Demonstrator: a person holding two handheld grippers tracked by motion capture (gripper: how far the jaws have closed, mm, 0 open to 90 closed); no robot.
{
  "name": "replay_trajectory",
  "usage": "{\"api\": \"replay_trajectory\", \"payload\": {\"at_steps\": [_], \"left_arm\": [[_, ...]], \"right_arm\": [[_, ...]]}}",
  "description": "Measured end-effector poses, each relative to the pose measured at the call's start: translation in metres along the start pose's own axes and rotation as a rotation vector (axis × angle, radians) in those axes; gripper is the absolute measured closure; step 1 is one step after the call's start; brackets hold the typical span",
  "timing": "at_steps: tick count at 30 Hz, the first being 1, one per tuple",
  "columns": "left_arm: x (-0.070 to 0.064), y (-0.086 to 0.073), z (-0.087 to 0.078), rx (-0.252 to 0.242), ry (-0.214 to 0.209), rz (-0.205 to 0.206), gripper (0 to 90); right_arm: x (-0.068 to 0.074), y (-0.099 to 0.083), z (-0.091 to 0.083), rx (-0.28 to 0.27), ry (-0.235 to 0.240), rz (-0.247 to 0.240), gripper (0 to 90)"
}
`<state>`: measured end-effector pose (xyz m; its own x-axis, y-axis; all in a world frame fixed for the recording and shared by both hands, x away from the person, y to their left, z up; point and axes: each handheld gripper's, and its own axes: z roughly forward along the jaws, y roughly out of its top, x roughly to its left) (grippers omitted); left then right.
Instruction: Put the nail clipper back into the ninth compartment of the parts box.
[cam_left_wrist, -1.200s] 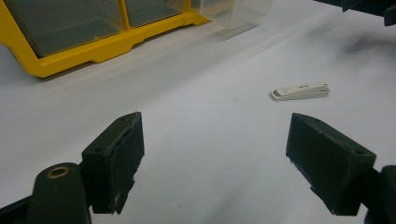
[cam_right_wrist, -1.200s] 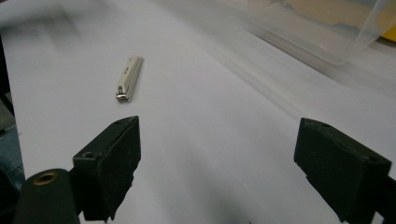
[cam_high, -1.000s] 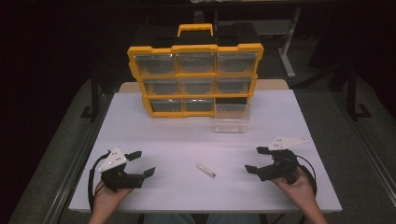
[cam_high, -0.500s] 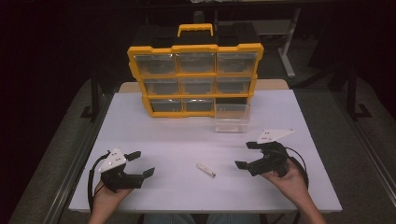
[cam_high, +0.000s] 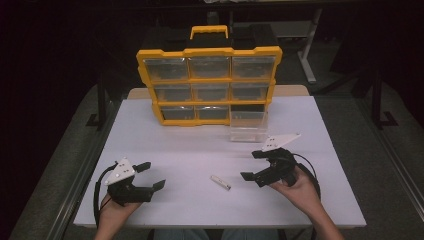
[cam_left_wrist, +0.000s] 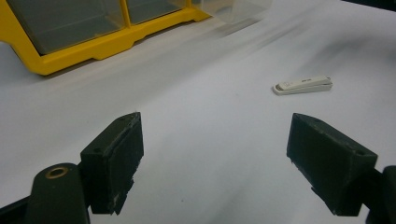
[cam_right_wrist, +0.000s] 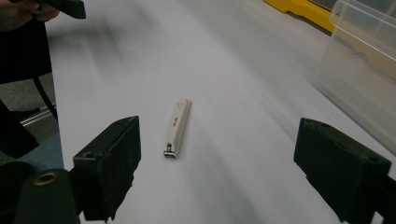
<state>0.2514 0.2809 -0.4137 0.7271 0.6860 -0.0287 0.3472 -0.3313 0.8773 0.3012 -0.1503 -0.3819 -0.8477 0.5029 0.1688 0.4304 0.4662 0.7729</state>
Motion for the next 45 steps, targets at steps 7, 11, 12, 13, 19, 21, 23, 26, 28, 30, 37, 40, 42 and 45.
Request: {"api": "replay_trajectory", "payload": {"at_steps": [7, 11, 12, 13, 19, 21, 23, 26, 28, 30, 37, 40, 42, 45], "left_arm": [[0.000, 0.000, 0.000, -0.002, 0.002, 0.004, 18.2], [0.000, 0.000, 0.000, 0.000, 0.001, 0.002, 18.3], [-0.001, 0.000, 0.000, 0.000, 0.001, 0.002, 18.2], [-0.001, 0.000, 0.000, 0.000, 0.000, 0.001, 18.2], [0.000, 0.000, 0.000, 0.001, -0.001, 0.001, 18.2], [0.000, 0.000, 0.000, 0.005, 0.000, 0.006, 18.2], [0.000, 0.000, 0.001, 0.004, -0.001, 0.007, 18.2], [-0.001, 0.000, 0.000, 0.002, -0.001, 0.006, 18.2], [0.000, 0.000, 0.000, 0.002, -0.001, 0.006, 18.2], [0.000, 0.000, 0.000, 0.002, -0.002, 0.006, 18.2], [0.000, 0.000, 0.000, 0.002, -0.003, 0.007, 18.2], [0.000, 0.000, 0.000, 0.001, -0.003, 0.009, 18.2], [0.000, 0.000, 0.000, 0.001, -0.003, 0.009, 18.2], [0.000, 0.000, 0.000, 0.002, -0.003, 0.008, 18.2]], "right_arm": [[0.003, 0.007, 0.009, 0.011, 0.015, 0.004, 14.3], [0.005, 0.010, 0.014, 0.024, 0.017, -0.006, 14.3], [0.005, 0.011, 0.016, 0.030, 0.019, -0.003, 14.4], [0.005, 0.011, 0.017, 0.033, 0.018, 0.000, 14.6], [0.009, 0.015, 0.026, 0.059, 0.032, 0.002, 16.5], [0.010, 0.016, 0.029, 0.063, 0.032, -0.007, 16.7], [0.011, 0.016, 0.030, 0.069, 0.033, -0.005, 16.9], [0.014, 0.019, 0.035, 0.079, 0.040, -0.011, 18.5], [0.015, 0.020, 0.037, 0.087, 0.041, -0.012, 19.4], [0.016, 0.021, 0.040, 0.093, 0.042, -0.020, 20.0], [0.020, 0.023, 0.048, 0.124, 0.041, -0.024, 24.0], [0.022, 0.024, 0.051, 0.137, 0.046, -0.019, 25.6], [0.023, 0.025, 0.054, 0.143, 0.050, -0.023, 26.3], [0.025, 0.025, 0.057, 0.165, 0.047, -0.010, 27.3]]}}
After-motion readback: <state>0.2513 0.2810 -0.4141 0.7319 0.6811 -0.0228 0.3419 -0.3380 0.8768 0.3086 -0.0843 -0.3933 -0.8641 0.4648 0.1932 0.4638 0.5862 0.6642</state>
